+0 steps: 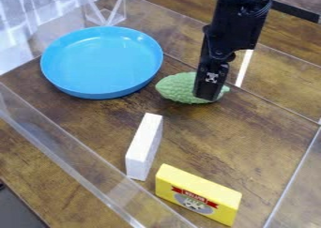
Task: Remove the yellow block from inside the blue tray and put it on the table
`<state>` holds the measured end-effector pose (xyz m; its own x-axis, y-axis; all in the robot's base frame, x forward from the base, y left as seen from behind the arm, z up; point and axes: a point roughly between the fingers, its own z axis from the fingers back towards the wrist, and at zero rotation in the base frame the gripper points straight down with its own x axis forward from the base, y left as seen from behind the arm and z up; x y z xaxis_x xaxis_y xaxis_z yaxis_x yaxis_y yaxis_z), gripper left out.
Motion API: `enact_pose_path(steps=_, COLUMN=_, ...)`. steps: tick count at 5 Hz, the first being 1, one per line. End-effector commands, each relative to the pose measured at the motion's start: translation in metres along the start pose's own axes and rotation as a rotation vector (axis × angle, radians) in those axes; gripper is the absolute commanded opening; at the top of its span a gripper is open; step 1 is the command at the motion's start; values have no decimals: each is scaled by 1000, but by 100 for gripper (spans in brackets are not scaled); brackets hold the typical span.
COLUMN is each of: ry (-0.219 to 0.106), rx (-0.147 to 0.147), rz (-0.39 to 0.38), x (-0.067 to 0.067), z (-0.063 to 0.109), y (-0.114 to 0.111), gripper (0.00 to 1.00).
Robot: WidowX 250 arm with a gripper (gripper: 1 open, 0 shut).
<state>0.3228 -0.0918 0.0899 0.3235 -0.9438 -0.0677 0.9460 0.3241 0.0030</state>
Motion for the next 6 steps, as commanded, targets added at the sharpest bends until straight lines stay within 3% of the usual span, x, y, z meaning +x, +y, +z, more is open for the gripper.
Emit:
enact_pose_path(steps=1, ry=-46, rx=62, rz=-24, x=3, z=20, y=-3, gripper=100)
enact_pose_path(steps=2, ry=-54, rx=75, rz=-39, x=2, z=20, y=-1, gripper=100)
enact_pose_path(steps=3, ry=-60, rx=61, rz=-28, x=10, z=20, y=0, gripper=100)
enact_pose_path(steps=4, ry=-67, rx=48, rz=-95, x=12, z=13, y=2, gripper=100)
enact_pose_path(steps=6, ry=-80, rx=19, rz=-43, x=0, z=-3, y=2, gripper=100)
